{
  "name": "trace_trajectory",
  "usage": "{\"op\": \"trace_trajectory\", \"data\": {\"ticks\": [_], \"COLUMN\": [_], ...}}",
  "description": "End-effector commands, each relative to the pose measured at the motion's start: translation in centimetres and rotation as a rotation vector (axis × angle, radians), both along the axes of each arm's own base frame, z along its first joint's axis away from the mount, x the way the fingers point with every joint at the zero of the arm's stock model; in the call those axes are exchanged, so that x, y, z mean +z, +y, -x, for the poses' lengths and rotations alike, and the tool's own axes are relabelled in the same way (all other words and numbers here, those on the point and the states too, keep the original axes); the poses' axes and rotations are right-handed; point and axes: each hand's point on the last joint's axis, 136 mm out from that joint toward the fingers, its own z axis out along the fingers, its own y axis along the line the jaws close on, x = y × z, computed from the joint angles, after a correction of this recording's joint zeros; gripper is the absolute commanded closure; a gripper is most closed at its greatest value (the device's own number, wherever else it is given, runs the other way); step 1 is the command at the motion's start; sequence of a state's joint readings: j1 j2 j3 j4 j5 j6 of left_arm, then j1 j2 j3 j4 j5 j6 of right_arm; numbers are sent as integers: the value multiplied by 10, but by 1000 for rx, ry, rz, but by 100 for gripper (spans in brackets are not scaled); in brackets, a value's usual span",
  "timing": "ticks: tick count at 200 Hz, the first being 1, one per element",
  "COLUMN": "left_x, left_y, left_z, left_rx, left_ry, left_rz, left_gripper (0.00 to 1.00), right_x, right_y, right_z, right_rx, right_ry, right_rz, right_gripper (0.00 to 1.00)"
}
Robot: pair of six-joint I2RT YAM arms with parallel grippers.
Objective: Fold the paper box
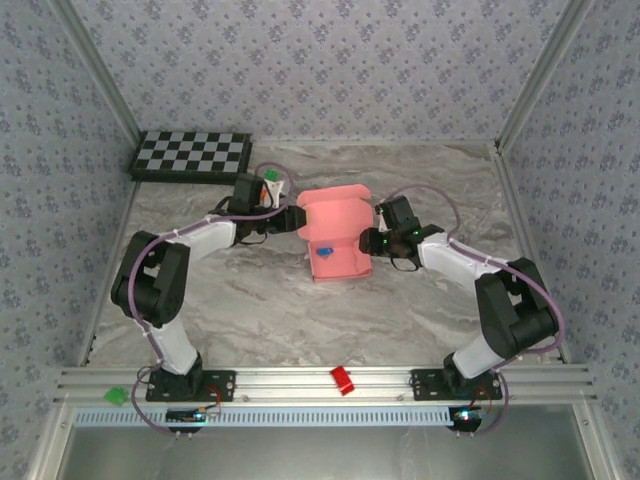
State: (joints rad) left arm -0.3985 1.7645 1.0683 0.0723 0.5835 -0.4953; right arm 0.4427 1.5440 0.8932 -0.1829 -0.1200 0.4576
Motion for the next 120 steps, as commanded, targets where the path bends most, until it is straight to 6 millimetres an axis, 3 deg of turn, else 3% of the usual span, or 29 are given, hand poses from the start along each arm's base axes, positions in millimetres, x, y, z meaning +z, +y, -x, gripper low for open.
{"op": "trace_trajectory", "data": {"ticks": [1, 24, 51, 120], "left_x": [15, 16, 17, 19], "left_y": [-8, -5, -3, 1], "left_z": [-8, -6, -1, 6], "left_rx": [-18, -8, -6, -8], "left_ry": [-53, -67, -71, -84], "left_rz": [37, 27, 18, -7], "left_gripper": [70, 85, 93, 97], "right_x": [-6, -14, -21, -26], "right_y": [3, 1, 0, -1], "right_z": [-3, -2, -4, -11], "right_rx": [-6, -5, -5, 16], "right_ry": [22, 43, 56, 40], "right_rz": [-16, 6, 30, 63], "right_gripper": [63, 62, 66, 69]}}
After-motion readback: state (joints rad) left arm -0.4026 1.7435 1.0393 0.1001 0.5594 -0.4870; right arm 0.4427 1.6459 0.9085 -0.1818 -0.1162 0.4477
